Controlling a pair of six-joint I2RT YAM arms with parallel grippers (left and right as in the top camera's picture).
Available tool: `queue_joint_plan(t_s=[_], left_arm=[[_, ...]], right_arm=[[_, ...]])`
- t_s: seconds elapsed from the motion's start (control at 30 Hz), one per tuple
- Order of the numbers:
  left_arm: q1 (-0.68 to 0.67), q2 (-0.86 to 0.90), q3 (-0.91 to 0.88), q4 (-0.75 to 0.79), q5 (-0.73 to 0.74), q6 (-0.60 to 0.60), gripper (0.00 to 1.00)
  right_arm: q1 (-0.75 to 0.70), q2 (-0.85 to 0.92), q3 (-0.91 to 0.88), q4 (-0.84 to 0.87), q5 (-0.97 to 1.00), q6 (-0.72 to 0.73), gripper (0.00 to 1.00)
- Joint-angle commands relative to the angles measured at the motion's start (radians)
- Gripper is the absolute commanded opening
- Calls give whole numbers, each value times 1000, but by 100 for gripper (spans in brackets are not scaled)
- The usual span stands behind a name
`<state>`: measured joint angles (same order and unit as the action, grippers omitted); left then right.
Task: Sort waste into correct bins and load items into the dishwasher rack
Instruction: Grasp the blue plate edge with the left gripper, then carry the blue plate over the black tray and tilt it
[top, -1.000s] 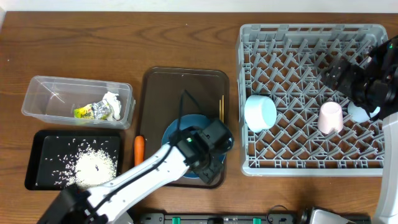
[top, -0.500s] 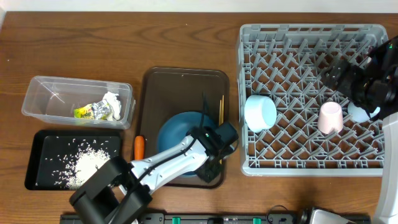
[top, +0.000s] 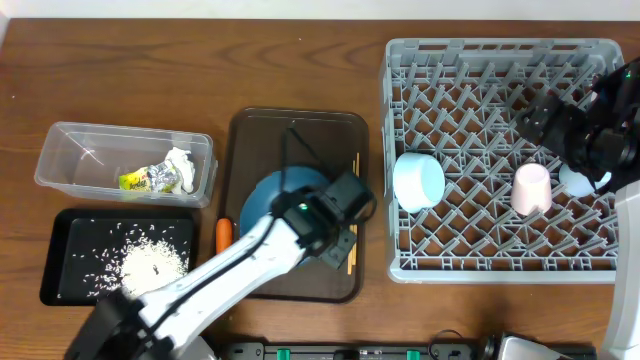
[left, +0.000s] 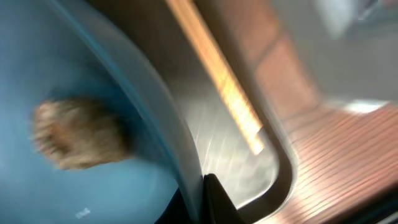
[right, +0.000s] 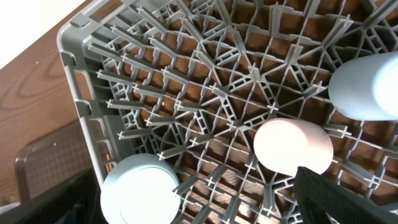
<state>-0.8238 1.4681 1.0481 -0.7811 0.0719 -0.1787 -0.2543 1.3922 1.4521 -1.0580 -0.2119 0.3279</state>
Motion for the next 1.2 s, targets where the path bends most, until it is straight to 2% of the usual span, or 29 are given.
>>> queue_joint_plan(t_s=[0.0, 0.27, 0.63, 0.73, 0.93, 1.17], left_arm=[[20, -108, 45, 35, -12, -87, 6], [68, -271, 45, 25, -122, -147, 6], [134, -480, 45, -51, -388, -363, 6], [224, -550, 44, -103, -425, -403, 6], [475, -671, 32, -135, -404, -402, 6], [781, -725, 5, -111, -185, -269, 6]], right_arm=[[-6, 1, 10, -1, -5, -14, 94], [-6, 1, 10, 0, -5, -14, 94], [-6, 1, 10, 1, -5, -14, 94], [-6, 1, 10, 3, -5, -14, 95], [-6, 1, 10, 3, -5, -14, 94], [-6, 1, 10, 2, -5, -14, 94]])
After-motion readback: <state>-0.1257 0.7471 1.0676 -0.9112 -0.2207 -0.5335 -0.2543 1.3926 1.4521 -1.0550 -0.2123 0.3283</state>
